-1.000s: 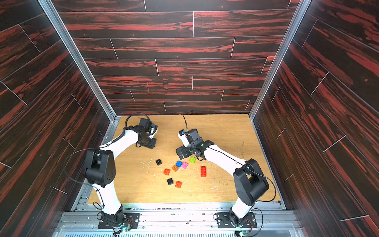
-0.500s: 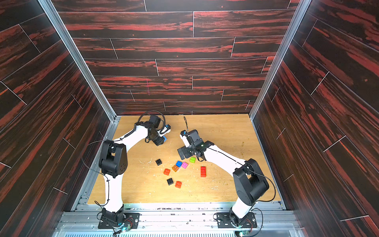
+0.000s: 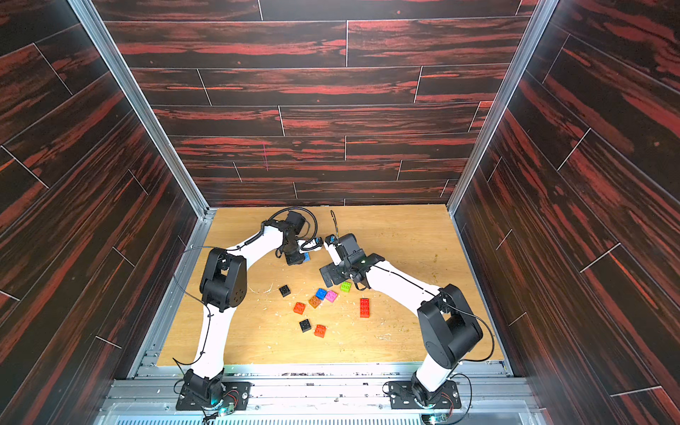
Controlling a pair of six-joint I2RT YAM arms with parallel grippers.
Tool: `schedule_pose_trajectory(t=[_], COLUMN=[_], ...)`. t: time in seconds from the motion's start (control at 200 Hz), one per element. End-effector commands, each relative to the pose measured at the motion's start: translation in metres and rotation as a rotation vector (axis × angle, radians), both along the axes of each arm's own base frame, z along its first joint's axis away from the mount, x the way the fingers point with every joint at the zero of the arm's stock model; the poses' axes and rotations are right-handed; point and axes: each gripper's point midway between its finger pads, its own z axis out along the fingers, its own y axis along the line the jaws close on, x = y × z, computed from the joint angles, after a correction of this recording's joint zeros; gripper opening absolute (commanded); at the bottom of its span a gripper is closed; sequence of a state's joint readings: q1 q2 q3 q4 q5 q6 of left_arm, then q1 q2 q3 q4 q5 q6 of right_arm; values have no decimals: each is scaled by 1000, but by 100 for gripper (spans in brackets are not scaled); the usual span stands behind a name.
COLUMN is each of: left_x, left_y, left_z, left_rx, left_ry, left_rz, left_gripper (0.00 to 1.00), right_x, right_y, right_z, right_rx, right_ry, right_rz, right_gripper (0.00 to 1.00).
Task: Assemble the letter v with lego
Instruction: Place the lego brick at the center of the board.
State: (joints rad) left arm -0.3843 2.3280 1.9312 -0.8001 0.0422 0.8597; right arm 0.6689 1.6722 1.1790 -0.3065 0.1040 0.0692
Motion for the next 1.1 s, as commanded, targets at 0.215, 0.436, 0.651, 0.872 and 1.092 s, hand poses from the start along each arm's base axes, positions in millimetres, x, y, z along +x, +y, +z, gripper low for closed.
schedule_pose_trajectory(t=[0.215,0.436,0.651,0.872,1.092], left_x=[-5,-6,-6,-3,16], left_y=[14,17,15,10,9], left_z=[-8,-5,-13,-7,11], left_rx=[89,89,71,33,5], left_ry=[31,21,31,23,-63], left_rz=[-89,-85,-60,-20,96], left_gripper=[12,22,32,42,56], right_x=[5,10,10,10,10], right_y=[6,10,12,10,9], right_z=[-21,-24,-24,-21,-12], right_rx=[-11,10,13,7,26], right_ry=[42,51,62,60,52], right_rz=[22,21,20,16,3], right_gripper=[98,98,98,98,99])
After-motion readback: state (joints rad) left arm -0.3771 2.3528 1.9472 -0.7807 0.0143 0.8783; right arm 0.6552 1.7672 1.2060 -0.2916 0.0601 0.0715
